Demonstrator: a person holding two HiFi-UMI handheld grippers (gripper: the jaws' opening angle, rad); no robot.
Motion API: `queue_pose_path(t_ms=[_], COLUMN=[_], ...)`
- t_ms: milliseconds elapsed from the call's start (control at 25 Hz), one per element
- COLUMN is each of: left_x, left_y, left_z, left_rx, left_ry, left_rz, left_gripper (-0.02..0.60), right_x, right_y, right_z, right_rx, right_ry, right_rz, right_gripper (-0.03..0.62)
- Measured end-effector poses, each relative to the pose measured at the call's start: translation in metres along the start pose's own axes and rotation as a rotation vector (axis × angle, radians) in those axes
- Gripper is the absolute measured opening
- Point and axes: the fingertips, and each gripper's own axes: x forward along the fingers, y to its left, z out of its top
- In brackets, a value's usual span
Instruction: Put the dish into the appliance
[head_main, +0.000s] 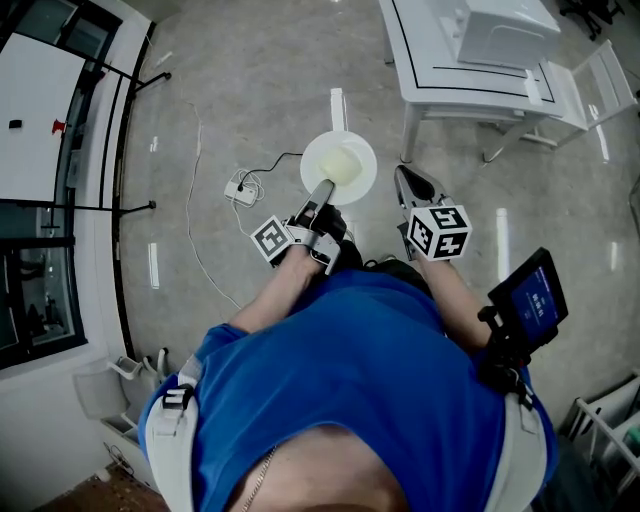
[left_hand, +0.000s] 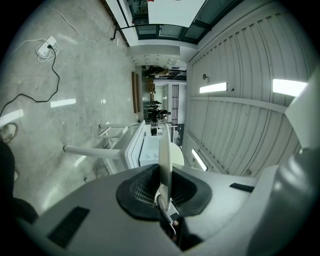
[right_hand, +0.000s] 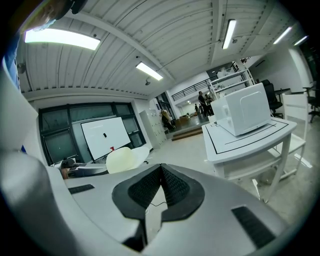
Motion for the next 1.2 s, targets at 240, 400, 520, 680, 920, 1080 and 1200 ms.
queue_pose_path(t_ms=[240,400,520,680,920,1080,1200], left_x=[0.021,0.041,0.046,0.075,0.108,0.121,0.132], left_y=[0.010,0.018,0.010,0.014,0.017,0.011,0.017], left_z=[0.010,0.035,0.039,0.094,0.142,0.164,0.196], left_rx=[0.012,0.002,-0.007,-0.012,-0.014,-0.023,-0.033], left_ry=[0.002,0.014,0.030,0.054,0.099,0.135,0.179], left_rz=[0.020,0.018,0.006,0.004,-0.007,-0.008,-0.018], left_gripper=[0.026,0.026,0.026,0.026,0.026,0.026,0.026], right_x=[0.013,0.041,0.042,0.098,0.150,0.166,0.196], right_y=[-0.022,-0.031,-0.031,-0.031,-0.039,-0.039,-0.037], right_z=[0.007,0.012,0.020,0.040,0.058,0.077,0.080], right_rx=[0.003,0.003,0.002,0.002,0.008,0.011,0.025], right_ry=[0.000,-0.002,-0.005,-0.006,-0.018,-0.034,-0.046], right_rz=[-0.025,-0.048,-0.069,-0.094,-0.133,-0.173,-0.214], right_gripper=[0.002,0.002,0.002,0.002,0.002,0.002,0.002])
